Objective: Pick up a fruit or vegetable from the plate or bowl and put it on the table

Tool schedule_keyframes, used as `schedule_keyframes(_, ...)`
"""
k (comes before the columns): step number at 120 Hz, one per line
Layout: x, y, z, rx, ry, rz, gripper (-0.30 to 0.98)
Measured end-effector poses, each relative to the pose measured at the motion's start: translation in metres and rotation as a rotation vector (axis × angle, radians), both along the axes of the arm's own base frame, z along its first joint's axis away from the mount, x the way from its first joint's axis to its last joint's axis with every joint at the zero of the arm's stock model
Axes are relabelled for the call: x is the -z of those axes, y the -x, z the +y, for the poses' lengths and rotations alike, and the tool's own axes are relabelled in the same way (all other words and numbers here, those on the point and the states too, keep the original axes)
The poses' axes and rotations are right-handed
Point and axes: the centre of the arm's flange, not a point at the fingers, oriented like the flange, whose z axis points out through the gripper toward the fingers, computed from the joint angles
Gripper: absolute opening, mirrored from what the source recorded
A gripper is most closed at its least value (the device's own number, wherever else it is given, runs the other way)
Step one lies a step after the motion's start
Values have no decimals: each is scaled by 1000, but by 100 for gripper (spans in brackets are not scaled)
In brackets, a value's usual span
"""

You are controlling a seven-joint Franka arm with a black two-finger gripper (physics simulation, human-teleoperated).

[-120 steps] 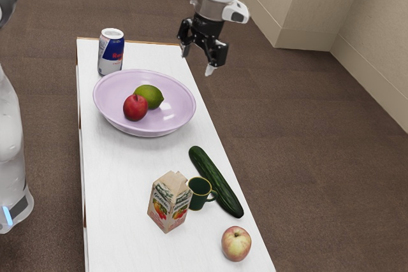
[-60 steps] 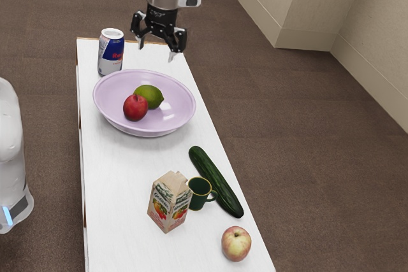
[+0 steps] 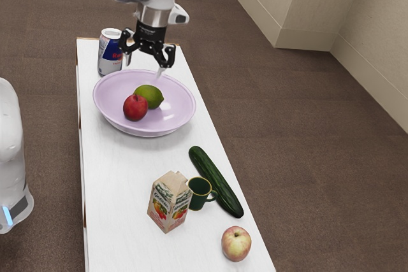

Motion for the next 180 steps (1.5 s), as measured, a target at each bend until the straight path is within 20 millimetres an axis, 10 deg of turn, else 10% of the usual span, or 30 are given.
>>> schedule_keyframes(180,76,7,-19,21,-55,69,69)
